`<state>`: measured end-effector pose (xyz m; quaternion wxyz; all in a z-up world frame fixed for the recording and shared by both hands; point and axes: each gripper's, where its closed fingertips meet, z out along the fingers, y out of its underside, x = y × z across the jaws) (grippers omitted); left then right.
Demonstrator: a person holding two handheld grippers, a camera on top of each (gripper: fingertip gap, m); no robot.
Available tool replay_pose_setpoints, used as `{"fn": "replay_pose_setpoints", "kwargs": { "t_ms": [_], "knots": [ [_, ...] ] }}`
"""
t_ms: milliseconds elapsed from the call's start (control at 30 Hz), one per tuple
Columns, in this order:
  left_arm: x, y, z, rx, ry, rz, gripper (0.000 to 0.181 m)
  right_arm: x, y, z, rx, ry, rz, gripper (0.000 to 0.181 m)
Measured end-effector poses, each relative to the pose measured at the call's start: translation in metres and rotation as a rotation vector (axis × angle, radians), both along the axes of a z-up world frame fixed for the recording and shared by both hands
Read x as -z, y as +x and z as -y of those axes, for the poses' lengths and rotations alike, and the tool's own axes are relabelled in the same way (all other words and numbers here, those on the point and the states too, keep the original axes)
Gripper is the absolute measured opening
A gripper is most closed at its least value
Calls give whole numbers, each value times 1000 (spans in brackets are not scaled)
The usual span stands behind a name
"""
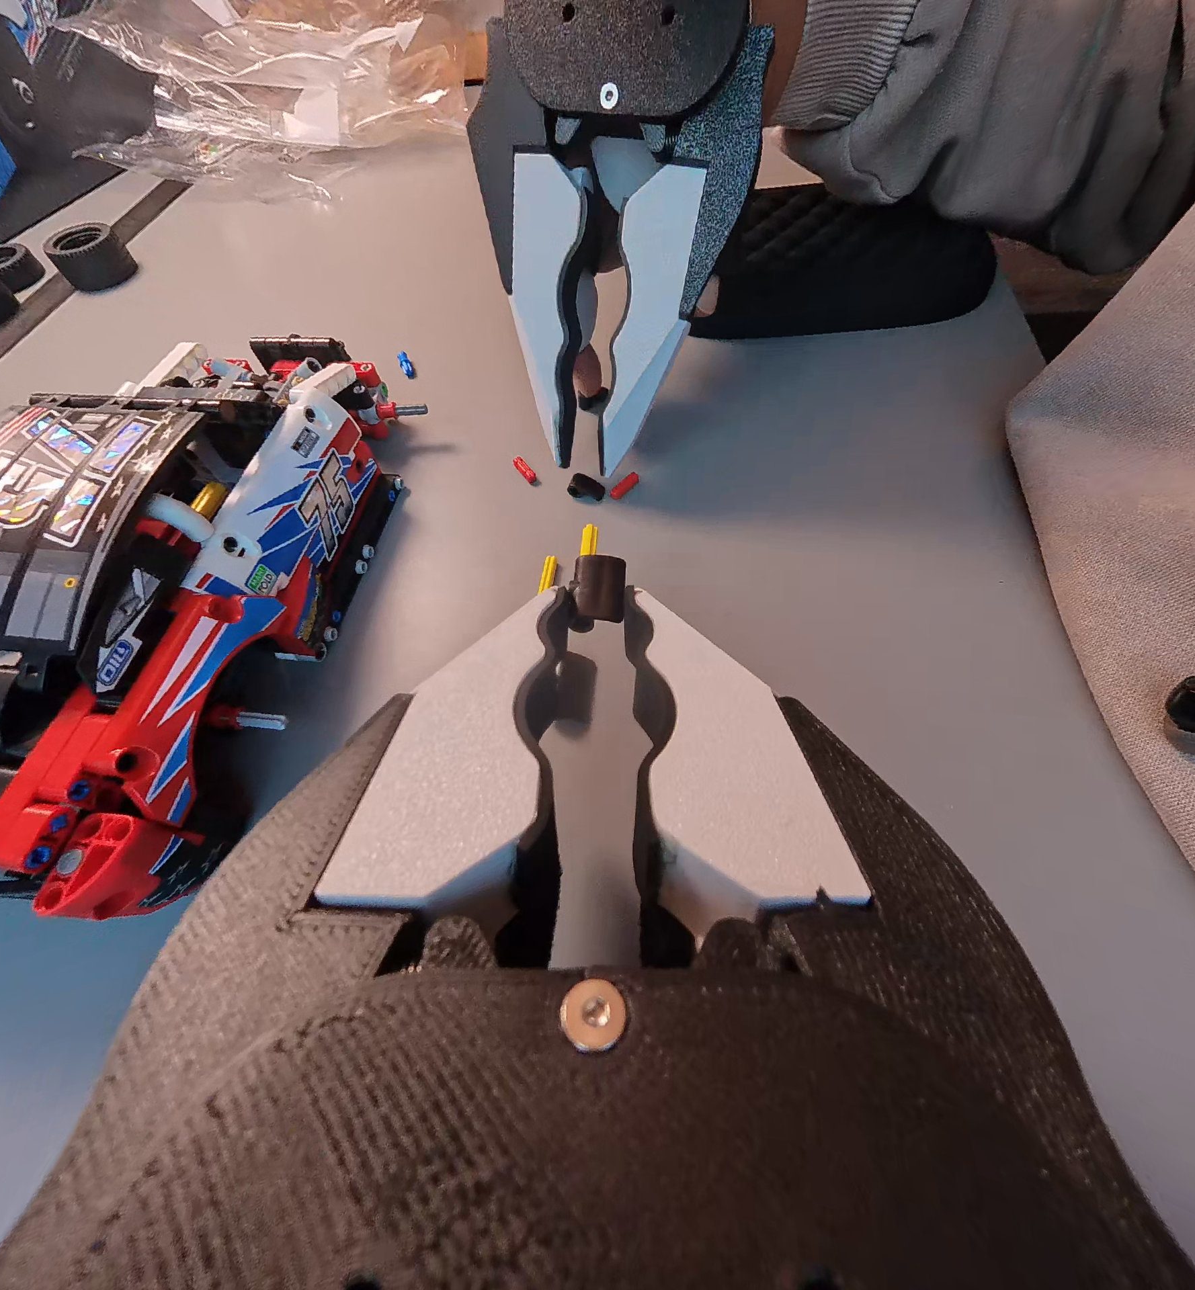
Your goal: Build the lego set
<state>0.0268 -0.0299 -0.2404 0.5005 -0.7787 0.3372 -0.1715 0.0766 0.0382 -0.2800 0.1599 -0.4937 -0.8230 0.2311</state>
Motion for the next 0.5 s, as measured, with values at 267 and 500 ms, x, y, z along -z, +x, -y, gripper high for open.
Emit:
{"fn": "replay_pose_setpoints", "kwargs": {
  "t_ms": [267, 500],
  "knots": [
    [4, -3, -2, -26, -25, -20, 14, 7, -4, 7, -58, 21, 46, 5],
    [7, 2, -1, -16, -33, -34, 14, -2, -14, 25, -160, 27, -58, 4]
  ]
}}
